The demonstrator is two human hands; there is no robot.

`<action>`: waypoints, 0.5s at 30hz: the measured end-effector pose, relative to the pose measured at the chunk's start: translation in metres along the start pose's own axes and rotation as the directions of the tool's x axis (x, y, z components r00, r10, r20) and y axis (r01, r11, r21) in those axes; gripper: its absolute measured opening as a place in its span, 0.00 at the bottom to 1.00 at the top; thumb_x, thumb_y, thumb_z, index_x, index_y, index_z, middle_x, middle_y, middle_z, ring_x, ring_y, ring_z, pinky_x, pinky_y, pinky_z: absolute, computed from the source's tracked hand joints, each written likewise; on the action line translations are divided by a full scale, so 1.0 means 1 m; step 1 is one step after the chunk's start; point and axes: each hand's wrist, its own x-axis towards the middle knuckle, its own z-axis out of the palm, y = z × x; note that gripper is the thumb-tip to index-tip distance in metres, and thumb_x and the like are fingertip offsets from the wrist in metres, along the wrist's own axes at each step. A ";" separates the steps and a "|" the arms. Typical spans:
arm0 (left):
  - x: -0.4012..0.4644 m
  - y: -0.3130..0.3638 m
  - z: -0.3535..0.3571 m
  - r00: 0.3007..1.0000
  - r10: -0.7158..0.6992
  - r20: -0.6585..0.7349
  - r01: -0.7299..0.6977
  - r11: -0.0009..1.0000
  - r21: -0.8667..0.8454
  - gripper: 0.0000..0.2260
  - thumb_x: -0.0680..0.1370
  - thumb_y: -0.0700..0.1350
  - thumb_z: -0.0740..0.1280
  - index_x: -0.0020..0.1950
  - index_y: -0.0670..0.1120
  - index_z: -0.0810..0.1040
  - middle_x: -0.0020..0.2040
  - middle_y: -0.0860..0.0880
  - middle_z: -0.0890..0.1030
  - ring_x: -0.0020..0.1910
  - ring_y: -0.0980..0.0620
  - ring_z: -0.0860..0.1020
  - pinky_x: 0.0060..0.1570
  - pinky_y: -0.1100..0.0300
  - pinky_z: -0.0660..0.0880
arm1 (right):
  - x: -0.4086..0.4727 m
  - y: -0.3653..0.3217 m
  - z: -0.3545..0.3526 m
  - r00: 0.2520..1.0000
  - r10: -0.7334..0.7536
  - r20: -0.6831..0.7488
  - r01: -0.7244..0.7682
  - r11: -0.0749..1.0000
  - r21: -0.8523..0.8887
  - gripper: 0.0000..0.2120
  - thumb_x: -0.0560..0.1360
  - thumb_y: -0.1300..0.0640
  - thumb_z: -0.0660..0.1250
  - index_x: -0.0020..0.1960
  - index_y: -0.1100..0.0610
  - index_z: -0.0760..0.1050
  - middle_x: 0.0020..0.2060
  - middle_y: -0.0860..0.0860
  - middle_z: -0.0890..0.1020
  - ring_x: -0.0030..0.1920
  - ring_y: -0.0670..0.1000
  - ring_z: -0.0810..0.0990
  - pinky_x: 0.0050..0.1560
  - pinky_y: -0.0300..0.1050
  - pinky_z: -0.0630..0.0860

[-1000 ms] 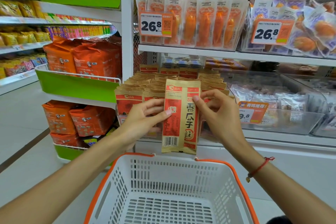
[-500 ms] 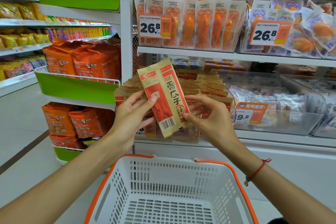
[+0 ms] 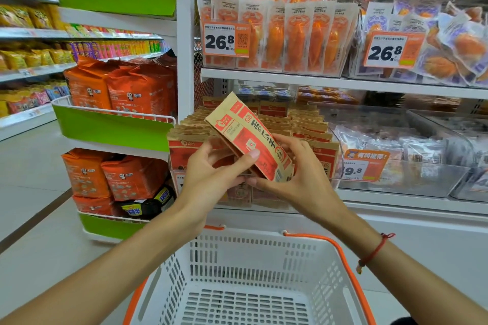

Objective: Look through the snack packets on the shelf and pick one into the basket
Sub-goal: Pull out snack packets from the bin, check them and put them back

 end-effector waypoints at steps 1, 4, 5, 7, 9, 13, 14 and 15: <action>0.001 0.003 -0.002 1.000 -0.009 0.029 0.009 1.000 0.026 0.21 0.67 0.50 0.75 0.59 0.51 0.76 0.52 0.55 0.84 0.52 0.59 0.82 0.46 0.60 0.81 | 0.002 -0.002 -0.006 0.998 0.039 0.049 -0.042 0.998 0.050 0.42 0.61 0.39 0.76 0.72 0.47 0.66 0.59 0.43 0.73 0.59 0.42 0.72 0.57 0.36 0.72; 0.006 0.009 -0.011 0.992 -0.042 0.121 0.034 0.997 0.066 0.28 0.62 0.62 0.71 0.60 0.55 0.75 0.59 0.56 0.80 0.56 0.59 0.81 0.51 0.56 0.81 | 0.004 -0.011 -0.025 0.950 0.145 0.276 -0.243 0.900 0.363 0.31 0.63 0.45 0.74 0.65 0.44 0.75 0.53 0.44 0.82 0.54 0.43 0.80 0.45 0.32 0.79; 0.008 0.011 -0.014 0.989 -0.056 0.138 0.046 0.996 0.075 0.30 0.61 0.65 0.69 0.61 0.56 0.74 0.62 0.56 0.79 0.57 0.58 0.80 0.50 0.57 0.81 | 0.004 -0.012 -0.030 0.922 0.142 0.361 -0.308 0.833 0.460 0.24 0.64 0.46 0.72 0.60 0.44 0.79 0.51 0.46 0.84 0.52 0.44 0.82 0.46 0.34 0.80; 0.012 0.012 -0.020 0.984 -0.074 0.161 0.054 0.991 0.126 0.35 0.62 0.66 0.68 0.67 0.55 0.73 0.64 0.55 0.77 0.59 0.59 0.79 0.50 0.59 0.81 | 0.001 -0.014 -0.036 0.853 0.095 0.514 -0.428 0.691 0.582 0.15 0.63 0.44 0.71 0.47 0.47 0.85 0.48 0.48 0.86 0.49 0.45 0.84 0.46 0.38 0.81; 0.016 0.011 -0.025 0.979 -0.072 0.191 0.036 0.982 0.187 0.32 0.66 0.62 0.68 0.69 0.55 0.72 0.64 0.56 0.78 0.59 0.61 0.78 0.52 0.60 0.80 | -0.001 -0.012 -0.037 0.780 0.035 0.624 -0.524 0.583 0.622 0.20 0.57 0.38 0.77 0.45 0.47 0.86 0.48 0.50 0.86 0.50 0.47 0.85 0.45 0.37 0.80; 0.020 0.007 -0.030 0.971 -0.088 0.222 0.043 0.979 0.201 0.18 0.73 0.51 0.69 0.63 0.54 0.78 0.59 0.56 0.82 0.58 0.61 0.79 0.53 0.61 0.80 | 0.000 0.004 -0.032 0.711 0.016 0.703 -0.653 0.385 0.652 0.34 0.47 0.40 0.84 0.51 0.50 0.85 0.51 0.54 0.85 0.50 0.51 0.85 0.47 0.45 0.82; 0.021 0.006 -0.031 0.969 -0.102 0.225 0.058 0.979 0.193 0.18 0.73 0.49 0.69 0.63 0.52 0.78 0.58 0.55 0.83 0.58 0.59 0.80 0.52 0.61 0.80 | 0.000 0.005 -0.032 0.702 0.014 0.712 -0.668 0.361 0.651 0.34 0.46 0.41 0.85 0.50 0.50 0.86 0.50 0.55 0.85 0.50 0.52 0.85 0.48 0.46 0.82; 0.021 0.006 -0.031 0.966 -0.117 0.228 0.076 0.980 0.183 0.18 0.73 0.49 0.69 0.63 0.51 0.77 0.57 0.54 0.83 0.58 0.58 0.80 0.52 0.61 0.80 | 0.000 0.008 -0.031 0.697 0.012 0.717 -0.677 0.342 0.652 0.33 0.46 0.42 0.85 0.48 0.50 0.86 0.50 0.55 0.85 0.49 0.52 0.85 0.48 0.47 0.82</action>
